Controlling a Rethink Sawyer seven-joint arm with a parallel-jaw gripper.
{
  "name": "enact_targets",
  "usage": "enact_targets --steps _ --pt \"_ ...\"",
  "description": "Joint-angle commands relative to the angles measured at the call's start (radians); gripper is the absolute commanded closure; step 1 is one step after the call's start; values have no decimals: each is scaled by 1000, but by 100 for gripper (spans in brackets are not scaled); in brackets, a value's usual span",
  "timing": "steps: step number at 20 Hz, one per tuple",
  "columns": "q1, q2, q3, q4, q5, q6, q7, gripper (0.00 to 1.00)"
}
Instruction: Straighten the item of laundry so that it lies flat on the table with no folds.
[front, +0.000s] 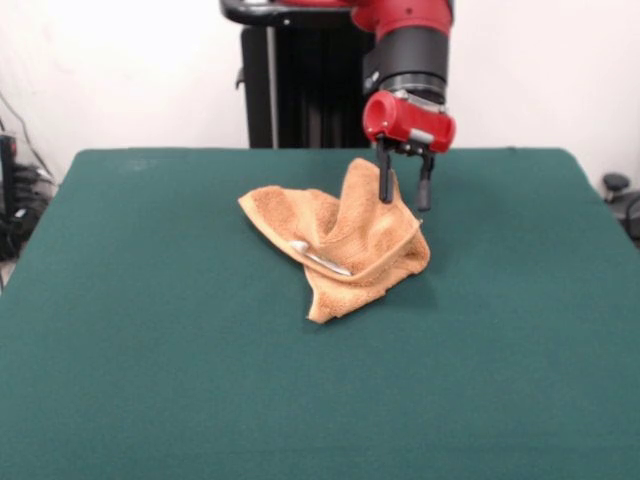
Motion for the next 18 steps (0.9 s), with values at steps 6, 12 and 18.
enact_targets --steps 6,12,18 --pt "4 33 83 -81 -14 133 115 0" --pt "6 20 77 -72 -28 189 102 0" --pt "-1 -53 88 -57 -75 310 101 0"
